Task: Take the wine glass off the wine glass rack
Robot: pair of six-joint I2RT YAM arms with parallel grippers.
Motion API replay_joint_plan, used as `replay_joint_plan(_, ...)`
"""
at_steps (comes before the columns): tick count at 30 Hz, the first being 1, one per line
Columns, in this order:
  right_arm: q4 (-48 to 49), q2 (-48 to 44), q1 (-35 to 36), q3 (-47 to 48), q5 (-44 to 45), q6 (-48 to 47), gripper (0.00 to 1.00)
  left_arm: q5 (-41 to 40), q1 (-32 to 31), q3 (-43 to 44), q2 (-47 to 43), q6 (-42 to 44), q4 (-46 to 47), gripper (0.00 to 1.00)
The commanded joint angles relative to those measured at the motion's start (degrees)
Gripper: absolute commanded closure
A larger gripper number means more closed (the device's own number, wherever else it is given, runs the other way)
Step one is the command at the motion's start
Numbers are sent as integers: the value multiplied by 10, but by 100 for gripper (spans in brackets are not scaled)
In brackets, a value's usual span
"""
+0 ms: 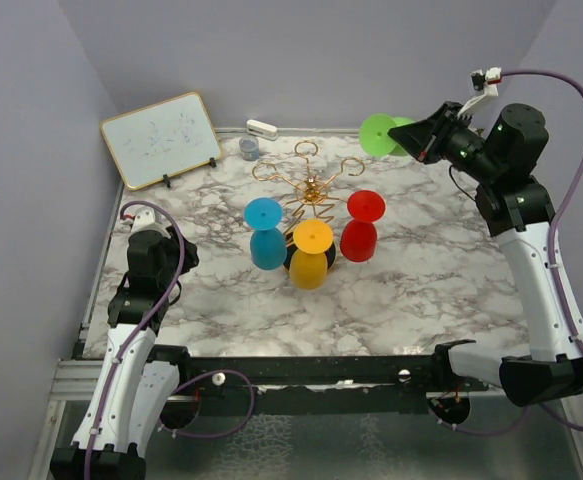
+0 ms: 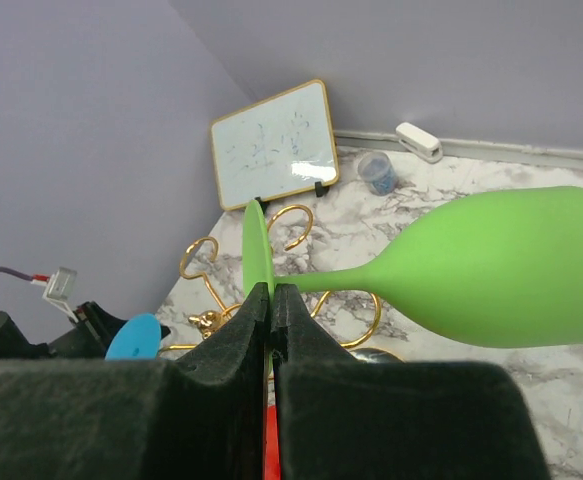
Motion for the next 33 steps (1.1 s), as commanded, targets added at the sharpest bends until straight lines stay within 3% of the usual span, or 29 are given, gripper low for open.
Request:
replay_joint_plan(1,5,-1,3,30,-17,-28,99,-13,-1,10,-8,-5,2,58)
replay_joint_plan(5,1,16,25,69,-54,-44,99,-13,-1,10,-10,-4,1,58)
replay_joint_plan(7,-23,32,74,108,-24,-76,99,-15,-1,11,-10,-4,0,58)
replay_joint_plan(15,-95,123,343,264,231,-240,99,-28,-1,19,-16,3,-9,58)
replay_joint_plan(19,-84,181,549,303,443,-387,99,-42,-1,42,-20,28,-31,52)
replay_joint_plan(21,-37,206,630,288,555,-466,99,-86,-1,56,-29,12,-54,42)
replay_joint_plan(23,33,212,667,244,618,-527,99,-97,0,72,-49,-23,-74,37)
replay_joint_plan(27,116,190,697,152,605,-564,99,-85,-1,152,-94,-83,-124,36)
replay_joint_plan(33,162,163,739,83,601,-609,99,-94,-13,292,-103,-160,-252,36)
